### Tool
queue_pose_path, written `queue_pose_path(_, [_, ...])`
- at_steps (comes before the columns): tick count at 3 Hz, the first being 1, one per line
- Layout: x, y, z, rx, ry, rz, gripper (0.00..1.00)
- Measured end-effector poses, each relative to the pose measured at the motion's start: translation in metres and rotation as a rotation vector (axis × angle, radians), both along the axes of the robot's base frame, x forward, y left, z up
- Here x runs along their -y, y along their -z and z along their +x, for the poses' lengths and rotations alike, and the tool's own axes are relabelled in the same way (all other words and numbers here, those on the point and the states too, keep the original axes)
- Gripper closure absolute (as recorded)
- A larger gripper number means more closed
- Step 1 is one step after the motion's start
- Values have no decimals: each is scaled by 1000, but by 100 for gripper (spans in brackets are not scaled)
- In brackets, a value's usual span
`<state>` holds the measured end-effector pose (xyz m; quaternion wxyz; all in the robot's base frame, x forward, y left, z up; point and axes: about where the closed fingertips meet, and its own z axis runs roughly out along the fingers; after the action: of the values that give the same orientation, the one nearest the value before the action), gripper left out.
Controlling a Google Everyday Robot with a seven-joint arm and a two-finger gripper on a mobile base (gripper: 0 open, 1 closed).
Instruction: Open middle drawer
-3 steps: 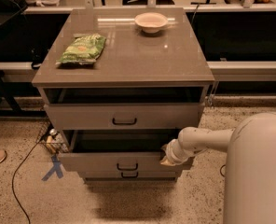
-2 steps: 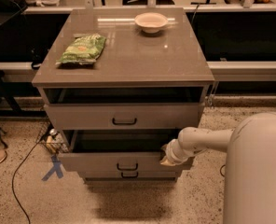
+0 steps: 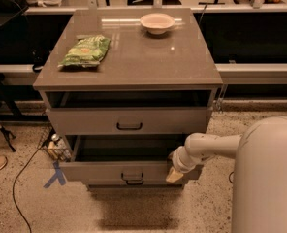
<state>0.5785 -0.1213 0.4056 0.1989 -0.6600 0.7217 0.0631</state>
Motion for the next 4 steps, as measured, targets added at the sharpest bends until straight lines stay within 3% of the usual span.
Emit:
queue_pose_path(1, [-1, 1, -1, -2, -2, 0, 0])
queue_pose_path(3, [-5, 4, -7, -38, -75, -30, 0])
queue_pose_path(4, [0, 7, -13, -91, -90, -72, 10])
